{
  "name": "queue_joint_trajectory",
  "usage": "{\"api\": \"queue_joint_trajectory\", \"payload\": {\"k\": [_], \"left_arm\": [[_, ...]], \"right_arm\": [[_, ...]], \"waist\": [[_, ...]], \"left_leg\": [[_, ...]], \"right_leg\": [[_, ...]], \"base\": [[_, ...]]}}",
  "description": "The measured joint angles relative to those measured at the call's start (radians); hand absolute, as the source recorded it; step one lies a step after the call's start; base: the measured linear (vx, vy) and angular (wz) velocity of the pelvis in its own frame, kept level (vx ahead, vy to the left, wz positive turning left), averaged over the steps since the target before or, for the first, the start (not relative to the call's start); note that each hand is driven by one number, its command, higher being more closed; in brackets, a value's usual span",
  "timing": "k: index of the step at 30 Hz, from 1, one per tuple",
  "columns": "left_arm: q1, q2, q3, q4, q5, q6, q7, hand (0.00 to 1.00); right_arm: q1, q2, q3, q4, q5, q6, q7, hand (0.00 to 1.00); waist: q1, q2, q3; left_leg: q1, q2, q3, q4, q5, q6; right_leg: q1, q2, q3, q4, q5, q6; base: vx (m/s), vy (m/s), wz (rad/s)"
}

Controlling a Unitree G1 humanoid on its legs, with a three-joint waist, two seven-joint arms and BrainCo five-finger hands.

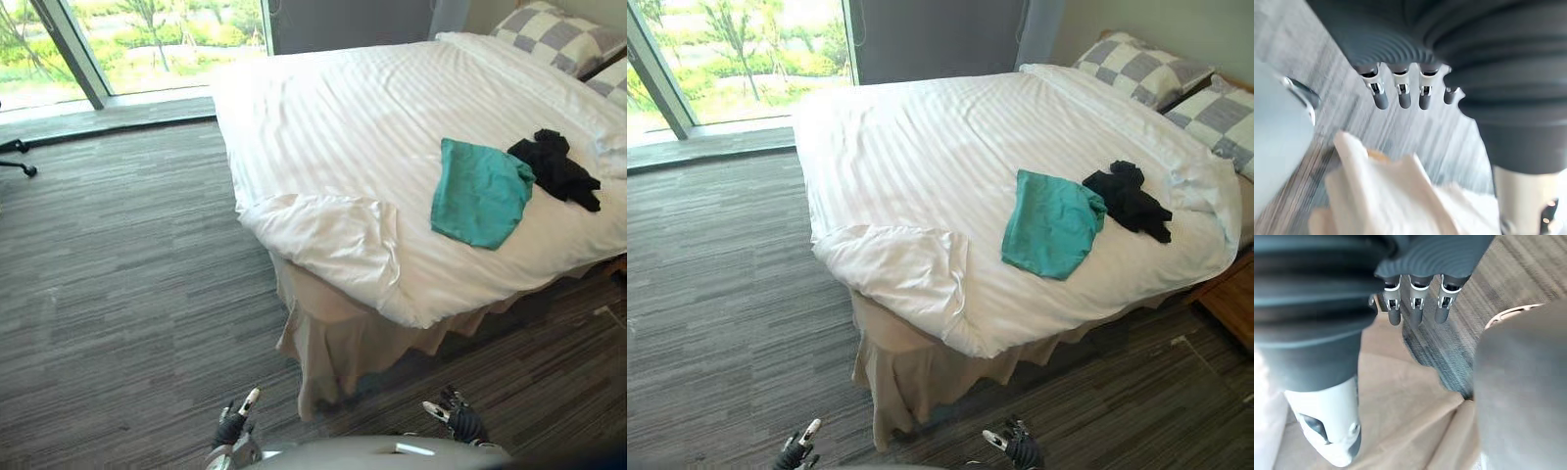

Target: Tidy the bed and pick cloth on bed and put in laundry

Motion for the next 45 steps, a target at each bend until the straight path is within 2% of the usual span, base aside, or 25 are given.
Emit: {"api": "queue_joint_trajectory", "payload": {"k": [4, 7, 8, 12, 13, 14, 17, 19, 20, 22, 26, 28, 31, 32, 35, 36, 38, 41, 43, 44, 45], "left_arm": [[0.01, -0.007, 0.01, 0.019, -0.012, -0.036, 0.062, 0.0], [0.007, -0.026, 0.058, 0.015, -0.039, -0.065, 0.117, 0.0], [0.001, -0.019, 0.09, 0.0, -0.063, -0.1, 0.15, 0.0], [-0.018, 0.041, 0.149, -0.067, -0.149, -0.172, 0.205, 0.0], [-0.036, 0.08, 0.185, -0.114, -0.171, -0.206, 0.223, 0.0], [-0.043, 0.097, 0.203, -0.137, -0.179, -0.215, 0.227, 0.0], [-0.119, 0.254, 0.316, -0.281, -0.178, -0.262, 0.289, 0.0], [-0.189, 0.401, 0.378, -0.381, -0.102, -0.279, 0.336, 0.0], [-0.2, 0.421, 0.384, -0.395, -0.096, -0.28, 0.338, 0.0], [-0.263, 0.511, 0.398, -0.456, -0.042, -0.279, 0.339, 0.0], [-0.323, 0.558, 0.382, -0.545, 0.061, -0.279, 0.34, 0.0], [-0.354, 0.592, 0.312, -0.617, 0.168, -0.279, 0.337, 0.0], [-0.378, 0.602, 0.227, -0.675, 0.287, -0.276, 0.316, 0.0], [-0.382, 0.602, 0.168, -0.715, 0.343, -0.271, 0.307, 0.0], [-0.416, 0.601, -0.012, -0.778, 0.509, -0.231, 0.267, 0.0], [-0.422, 0.599, -0.031, -0.779, 0.527, -0.225, 0.263, 0.0], [-0.452, 0.579, -0.113, -0.777, 0.591, -0.182, 0.247, 0.0], [-0.48, 0.569, -0.193, -0.767, 0.623, -0.141, 0.245, 0.0], [-0.51, 0.53, -0.269, -0.709, 0.655, -0.09, 0.254, 0.0], [-0.518, 0.523, -0.282, -0.695, 0.672, -0.079, 0.257, 0.0], [-0.552, 0.494, -0.339, -0.639, 0.711, -0.041, 0.276, 0.0]], "right_arm": [[0.001, -0.005, -0.004, -0.004, 0.0, 0.004, 0.002, 0.0], [-0.001, -0.021, 0.003, -0.006, 0.036, 0.042, -0.024, 0.0], [-0.002, -0.024, 0.009, -0.008, 0.062, 0.074, -0.038, 0.0], [-0.002, -0.054, 0.024, -0.024, 0.07, 0.129, -0.038, 0.0], [-0.003, -0.062, 0.027, -0.027, 0.07, 0.147, -0.036, 0.0], [-0.003, -0.065, 0.027, -0.027, 0.071, 0.154, -0.036, 0.0], [-0.002, -0.083, 0.027, -0.028, 0.084, 0.193, -0.032, 0.0], [-0.001, -0.09, 0.027, -0.033, 0.101, 0.211, -0.031, 0.0], [0.001, -0.091, 0.025, -0.034, 0.107, 0.213, -0.03, 0.0], [0.008, -0.097, 0.018, -0.04, 0.13, 0.221, -0.027, 0.0], [0.016, -0.095, 0.004, -0.046, 0.138, 0.222, -0.03, 0.0], [0.016, -0.085, -0.001, -0.05, 0.139, 0.227, -0.037, 0.0], [0.02, -0.08, -0.004, -0.05, 0.152, 0.237, -0.045, 0.0], [0.02, -0.077, -0.006, -0.048, 0.158, 0.241, -0.053, 0.0], [0.015, -0.069, -0.016, -0.048, 0.168, 0.246, -0.071, 0.0], [0.014, -0.068, -0.017, -0.048, 0.171, 0.248, -0.074, 0.0], [0.002, -0.069, -0.016, -0.049, 0.177, 0.257, -0.081, 0.0], [-0.001, -0.068, -0.016, -0.054, 0.177, 0.262, -0.086, 0.0], [-0.001, -0.07, -0.014, -0.065, 0.177, 0.267, -0.097, 0.0], [-0.001, -0.07, -0.014, -0.069, 0.177, 0.267, -0.099, 0.0], [-0.004, -0.078, -0.006, -0.083, 0.177, 0.266, -0.107, 0.0]], "waist": [[-0.003, 0.022, -0.001], [-0.005, 0.041, -0.009], [-0.005, 0.044, -0.01], [-0.005, 0.06, -0.013], [-0.005, 0.069, -0.013], [-0.004, 0.072, -0.015], [-0.004, 0.09, -0.022], [-0.003, 0.104, -0.03], [-0.003, 0.106, -0.033], [-0.001, 0.114, -0.045], [0.001, 0.121, -0.053], [0.007, 0.113, -0.059], [0.018, 0.107, -0.062], [0.018, 0.106, -0.063], [0.006, 0.099, -0.057], [0.003, 0.099, -0.056], [-0.01, 0.101, -0.046], [-0.023, 0.099, -0.032], [-0.031, 0.102, -0.015], [-0.033, 0.103, -0.009], [-0.038, 0.107, 0.001]], "left_leg": [[0.003, 0.006, 0.0, -0.006, 0.002, 0.002], [0.005, 0.022, 0.002, -0.032, 0.004, 0.004], [0.01, 0.03, 0.002, -0.045, 0.012, -0.004], [0.019, 0.051, 0.004, -0.067, 0.028, -0.022], [0.019, 0.059, 0.004, -0.073, 0.032, -0.028], [0.019, 0.062, 0.004, -0.076, 0.033, -0.03], [0.019, 0.083, 0.004, -0.083, 0.04, -0.044], [0.016, 0.093, 0.004, -0.087, 0.042, -0.051], [0.016, 0.093, 0.005, -0.091, 0.044, -0.052], [0.016, 0.094, 0.008, -0.099, 0.045, -0.054], [0.02, 0.093, 0.032, -0.098, 0.045, -0.055], [0.024, 0.092, 0.049, -0.095, 0.045, -0.055], [0.036, 0.089, 0.065, -0.093, 0.044, -0.056], [0.039, 0.086, 0.074, -0.088, 0.044, -0.056], [0.034, 0.076, 0.081, -0.063, 0.044, -0.056], [0.033, 0.075, 0.081, -0.06, 0.044, -0.056], [0.022, 0.075, 0.086, -0.055, 0.044, -0.055], [0.005, 0.08, 0.092, -0.054, 0.04, -0.049], [-0.002, 0.085, 0.12, -0.054, 0.037, -0.043], [-0.002, 0.086, 0.124, -0.055, 0.037, -0.043], [-0.021, 0.087, 0.14, -0.052, 0.032, -0.044]], "right_leg": [[0.006, 0.006, -0.002, -0.01, 0.005, -0.001], [0.012, 0.022, -0.009, -0.039, 0.022, -0.01], [0.026, 0.031, -0.026, -0.066, 0.033, -0.017], [0.037, 0.055, -0.031, -0.088, 0.042, -0.029], [0.038, 0.063, -0.033, -0.092, 0.043, -0.033], [0.038, 0.066, -0.034, -0.093, 0.043, -0.034], [0.038, 0.086, -0.039, -0.095, 0.038, -0.046], [0.038, 0.097, -0.044, -0.104, 0.041, -0.053], [0.038, 0.098, -0.044, -0.107, 0.041, -0.054], [0.038, 0.1, -0.044, -0.115, 0.045, -0.056], [0.037, 0.101, -0.034, -0.116, 0.045, -0.056], [0.037, 0.101, -0.024, -0.116, 0.045, -0.057], [0.042, 0.1, -0.008, -0.116, 0.045, -0.057], [0.044, 0.097, -0.002, -0.116, 0.045, -0.057], [0.046, 0.085, 0.003, -0.11, 0.048, -0.057], [0.045, 0.084, 0.004, -0.108, 0.048, -0.057], [0.018, 0.083, 0.024, -0.085, 0.047, -0.058], [-0.011, 0.087, 0.035, -0.069, 0.049, -0.059], [-0.043, 0.09, 0.057, -0.043, 0.047, -0.062], [-0.047, 0.09, 0.058, -0.038, 0.046, -0.062], [-0.09, 0.089, 0.079, 0.0, 0.029, -0.058]], "base": [[-0.04, -0.036, 0.03], [-0.06, -0.047, 0.07], [-0.05, -0.074, 0.05], [-0.06, -0.09, 0.01], [-0.05, -0.08, 0.01], [-0.05, -0.097, 0.02], [-0.02, -0.084, 0.02], [0.01, -0.071, 0.01], [0.03, -0.022, 0.02], [0.04, 0.004, 0.01], [0.05, 0.029, -0.05], [0.04, 0.026, -0.1], [0.01, 0.023, -0.17], [-0.02, 0.021, -0.12], [-0.05, 0.017, -0.05], [-0.07, 0.007, -0.06], [-0.09, 0.004, -0.14], [-0.08, -0.011, -0.14], [-0.09, -0.01, -0.27], [-0.11, -0.019, -0.4], [-0.09, -0.022, -0.24]]}}
